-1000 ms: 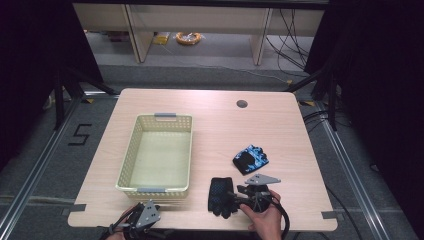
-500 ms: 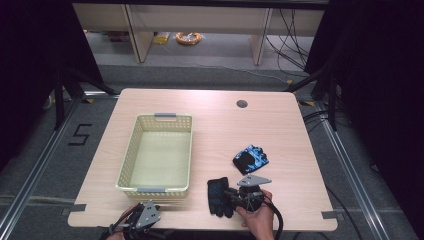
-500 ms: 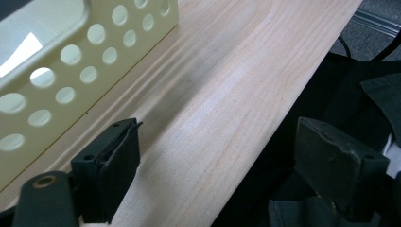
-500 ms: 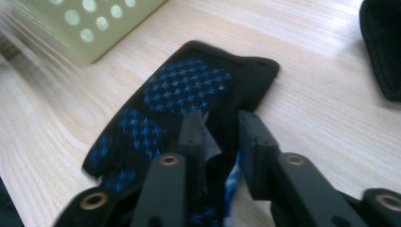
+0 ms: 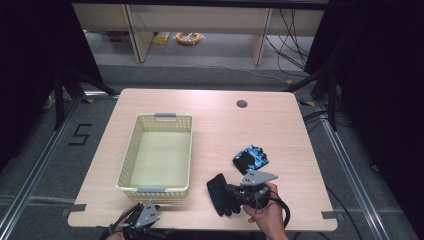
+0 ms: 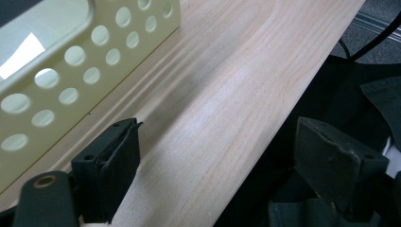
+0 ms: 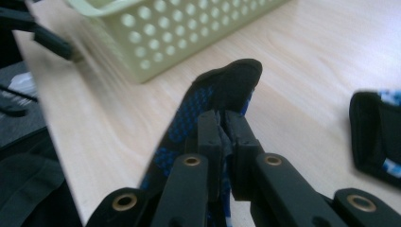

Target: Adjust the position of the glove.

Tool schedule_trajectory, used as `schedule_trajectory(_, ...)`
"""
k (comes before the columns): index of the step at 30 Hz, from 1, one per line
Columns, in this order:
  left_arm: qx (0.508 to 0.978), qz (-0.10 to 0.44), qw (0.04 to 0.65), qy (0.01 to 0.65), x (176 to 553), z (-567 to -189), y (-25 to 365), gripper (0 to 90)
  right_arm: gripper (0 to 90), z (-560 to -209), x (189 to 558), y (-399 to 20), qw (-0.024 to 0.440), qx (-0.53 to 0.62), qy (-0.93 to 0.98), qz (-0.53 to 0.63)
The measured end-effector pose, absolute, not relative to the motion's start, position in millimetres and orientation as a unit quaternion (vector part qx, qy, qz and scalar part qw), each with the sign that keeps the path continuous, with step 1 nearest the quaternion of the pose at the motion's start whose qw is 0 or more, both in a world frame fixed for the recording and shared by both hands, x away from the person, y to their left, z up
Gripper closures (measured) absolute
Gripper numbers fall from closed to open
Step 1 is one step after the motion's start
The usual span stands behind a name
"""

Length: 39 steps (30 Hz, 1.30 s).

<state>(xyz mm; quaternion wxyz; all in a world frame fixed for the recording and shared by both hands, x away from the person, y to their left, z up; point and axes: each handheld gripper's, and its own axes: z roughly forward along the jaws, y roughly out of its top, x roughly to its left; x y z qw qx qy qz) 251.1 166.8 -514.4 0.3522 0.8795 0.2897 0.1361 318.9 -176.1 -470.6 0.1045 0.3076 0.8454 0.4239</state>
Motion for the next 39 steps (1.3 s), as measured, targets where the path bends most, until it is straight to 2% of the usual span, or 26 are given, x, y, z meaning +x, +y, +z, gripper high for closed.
schedule_trajectory(8,0.880,0.144,0.349,0.287,253,-513,168,15.7,86.7,-436,322,-184,0.068,0.221,0.880,0.416)
schedule_trajectory(16,0.880,0.144,0.349,0.286,252,-512,168,15.7,86.7,-423,332,-192,0.028,0.159,0.901,0.403)
schedule_trajectory(20,0.879,0.131,0.352,0.293,252,-514,167,15.7,86.7,-427,343,-195,0.016,0.141,0.913,0.383)
schedule_trajectory(31,0.878,0.138,0.355,0.289,252,-512,167,15.7,86.6,-454,367,-182,-0.063,0.079,0.940,0.327)
schedule_trajectory(39,0.876,0.135,0.358,0.292,251,-513,166,15.7,85.7,-472,387,-179,-0.060,0.074,0.951,0.293)
